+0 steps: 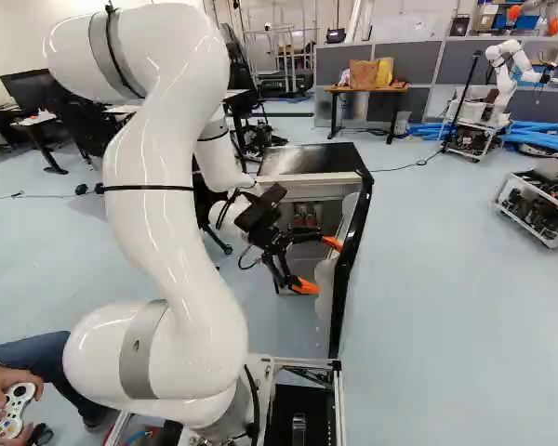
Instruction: Grab a drink from the fridge
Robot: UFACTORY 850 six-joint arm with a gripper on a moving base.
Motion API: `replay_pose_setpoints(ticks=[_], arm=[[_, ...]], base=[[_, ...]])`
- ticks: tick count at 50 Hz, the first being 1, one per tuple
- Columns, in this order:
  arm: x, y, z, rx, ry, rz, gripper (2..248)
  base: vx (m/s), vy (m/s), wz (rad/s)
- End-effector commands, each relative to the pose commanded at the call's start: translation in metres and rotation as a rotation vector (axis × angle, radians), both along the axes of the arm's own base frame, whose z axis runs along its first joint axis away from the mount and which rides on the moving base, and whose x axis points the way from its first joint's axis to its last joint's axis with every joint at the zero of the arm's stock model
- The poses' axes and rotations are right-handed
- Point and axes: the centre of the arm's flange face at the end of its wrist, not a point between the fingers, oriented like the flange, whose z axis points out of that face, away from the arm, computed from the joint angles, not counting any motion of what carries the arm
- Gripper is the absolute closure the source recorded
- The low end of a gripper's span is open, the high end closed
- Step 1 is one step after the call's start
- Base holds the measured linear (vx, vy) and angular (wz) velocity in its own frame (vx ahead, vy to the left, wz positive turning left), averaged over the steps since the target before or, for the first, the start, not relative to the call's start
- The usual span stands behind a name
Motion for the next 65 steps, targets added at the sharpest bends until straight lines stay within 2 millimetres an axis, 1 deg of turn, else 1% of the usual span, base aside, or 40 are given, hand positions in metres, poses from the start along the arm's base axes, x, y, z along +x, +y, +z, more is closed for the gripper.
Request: replay_pose_setpoints(ticks=[30, 65], arm=[[0.038, -0.085, 0.016, 0.006, -0.134, -0.212, 3], [0.070, -0.188, 0.026, 0.016, -0.299, -0.334, 3]], base=[[0.000, 0.000, 0.000], [0.000, 0.000, 0.000]])
